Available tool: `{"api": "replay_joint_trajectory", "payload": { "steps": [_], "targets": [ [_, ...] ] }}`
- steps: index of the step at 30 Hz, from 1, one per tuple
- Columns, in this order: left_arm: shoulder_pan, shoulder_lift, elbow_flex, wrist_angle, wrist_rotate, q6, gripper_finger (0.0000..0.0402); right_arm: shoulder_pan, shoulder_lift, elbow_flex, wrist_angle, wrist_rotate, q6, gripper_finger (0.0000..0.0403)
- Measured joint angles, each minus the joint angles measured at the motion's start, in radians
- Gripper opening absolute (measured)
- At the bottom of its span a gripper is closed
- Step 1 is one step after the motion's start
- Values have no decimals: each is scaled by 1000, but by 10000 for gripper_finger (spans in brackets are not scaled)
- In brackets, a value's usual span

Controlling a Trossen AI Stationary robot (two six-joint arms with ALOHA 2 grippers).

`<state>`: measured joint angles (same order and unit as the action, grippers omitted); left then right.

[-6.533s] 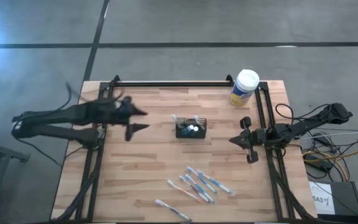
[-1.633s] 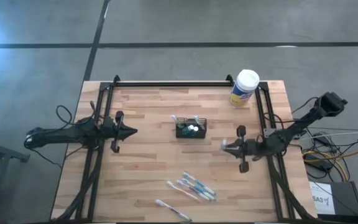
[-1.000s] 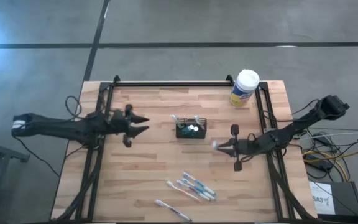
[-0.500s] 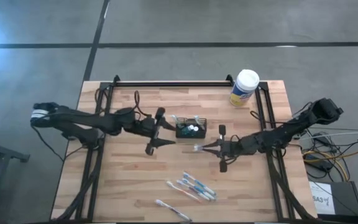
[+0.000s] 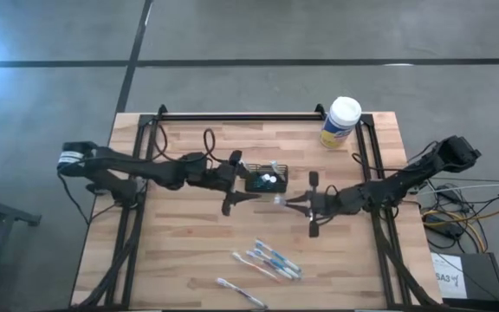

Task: Pick & Place toothbrushing station
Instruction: Put the right blue toothbrush into the black wire organizer

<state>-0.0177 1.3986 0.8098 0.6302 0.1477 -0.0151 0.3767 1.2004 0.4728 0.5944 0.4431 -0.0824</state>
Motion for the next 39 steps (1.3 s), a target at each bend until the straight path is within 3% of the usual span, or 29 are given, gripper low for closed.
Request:
{"api": "replay_joint_trajectory", "payload": {
  "steps": [5, 25, 30, 35, 39],
  "targets": [
    [-26, 65, 37, -7, 0, -2, 234, 0, -1, -2, 7, 55, 1, 18],
    [-63, 263, 282, -7, -10, 28, 234, 0, -3, -3, 55, 57, -78, 18],
    [-62, 289, 319, 4, -77, 87, 230, 0, -2, -3, 61, 57, -79, 18],
    [-56, 287, 315, -9, -83, 118, 168, 0, -3, -3, 78, 57, -78, 18],
    [-55, 288, 328, 1, -51, 127, 59, -3, -2, -3, 79, 57, -75, 18]
  ]
}}
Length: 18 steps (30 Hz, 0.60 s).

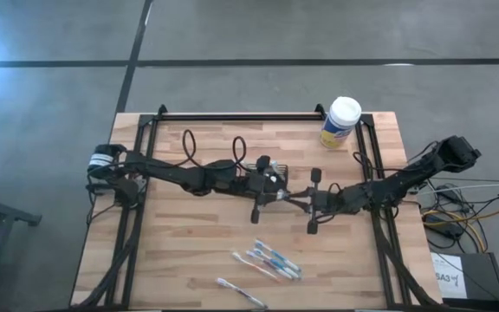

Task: Pick & Place toothbrushing station
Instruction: Put the right blue toothbrush into the black wire organizer

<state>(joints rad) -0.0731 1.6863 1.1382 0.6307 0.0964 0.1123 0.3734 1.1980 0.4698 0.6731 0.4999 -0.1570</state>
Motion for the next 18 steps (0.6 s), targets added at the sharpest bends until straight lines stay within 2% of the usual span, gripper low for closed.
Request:
{"api": "replay_joint_trajectory", "payload": {
  "steps": [1, 2, 8, 14, 18],
  "targets": [
    [0, 0, 4, -5, 9, -1, 31, 0, 1, 0, 0, -1, 0, 19],
    [0, 0, 4, -7, 19, -5, 22, 0, 1, 0, 0, -2, 0, 21],
    [2, -39, 4, -66, 28, -4, 22, 1, 1, -1, -5, 52, 0, 72],
    [0, -198, -17, -171, 24, 29, 22, 1, 0, -9, -12, 87, 4, 138],
    [-6, -339, -88, -280, -25, 28, 22, 8, -9, -18, -15, 118, 12, 162]
  ]
}}
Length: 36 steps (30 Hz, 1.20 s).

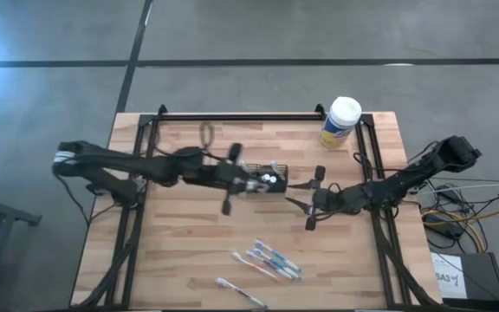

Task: Pick & Place toothbrushing station
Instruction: Put the right blue toothbrush into the black wire organizer

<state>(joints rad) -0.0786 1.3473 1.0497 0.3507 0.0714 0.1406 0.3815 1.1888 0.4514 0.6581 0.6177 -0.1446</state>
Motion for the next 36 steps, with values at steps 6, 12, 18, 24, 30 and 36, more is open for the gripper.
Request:
{"api": "replay_joint_trajectory", "payload": {
  "steps": [6, 12, 18, 24, 30, 36],
  "targets": [
    [-9, -266, -200, -49, -109, -52, 22, 16, -51, -10, 6, -74, -28, 143],
    [-11, -474, -407, -27, -140, -110, 22, 18, -143, -40, 5, -284, -10, 63],
    [-11, -540, -508, -27, -143, -114, 22, 17, -244, -120, 52, -388, -12, 13],
    [-11, -517, -571, 37, -143, -115, 22, 14, -381, -268, 168, -417, 11, 8],
    [-11, -445, -572, 80, -146, -105, 22, 13, -540, -374, 150, -417, 18, 8],
    [-10, -284, -577, 323, -197, -59, 22, 13, -660, -431, 96, -356, -3, 8]
  ]
}}
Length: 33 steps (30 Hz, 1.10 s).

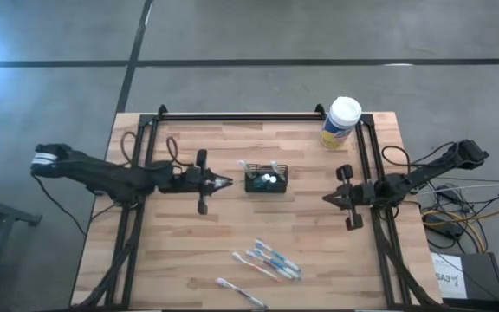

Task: Pick & Place toothbrushing station
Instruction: Put the right blue toothbrush into the black wire organizer

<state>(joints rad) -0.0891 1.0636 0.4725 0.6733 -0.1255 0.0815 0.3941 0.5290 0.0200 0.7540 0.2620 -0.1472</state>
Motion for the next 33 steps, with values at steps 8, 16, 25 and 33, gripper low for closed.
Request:
{"api": "replay_joint_trajectory", "payload": {
  "steps": [8, 16, 25, 33],
  "targets": [
    [31, 184, 43, 189, -42, 75, 22, 0, -77, 5, -130, 33, 28, 8],
    [64, 267, 132, 138, -29, 55, 22, 0, -78, 6, -160, 54, 25, 8],
    [83, 348, 148, 135, -37, 25, 22, 0, -78, 6, -146, 55, 15, 8],
    [103, 418, 158, 144, -51, 4, 22, 0, -77, 6, -142, 55, 11, 8]
  ]
}}
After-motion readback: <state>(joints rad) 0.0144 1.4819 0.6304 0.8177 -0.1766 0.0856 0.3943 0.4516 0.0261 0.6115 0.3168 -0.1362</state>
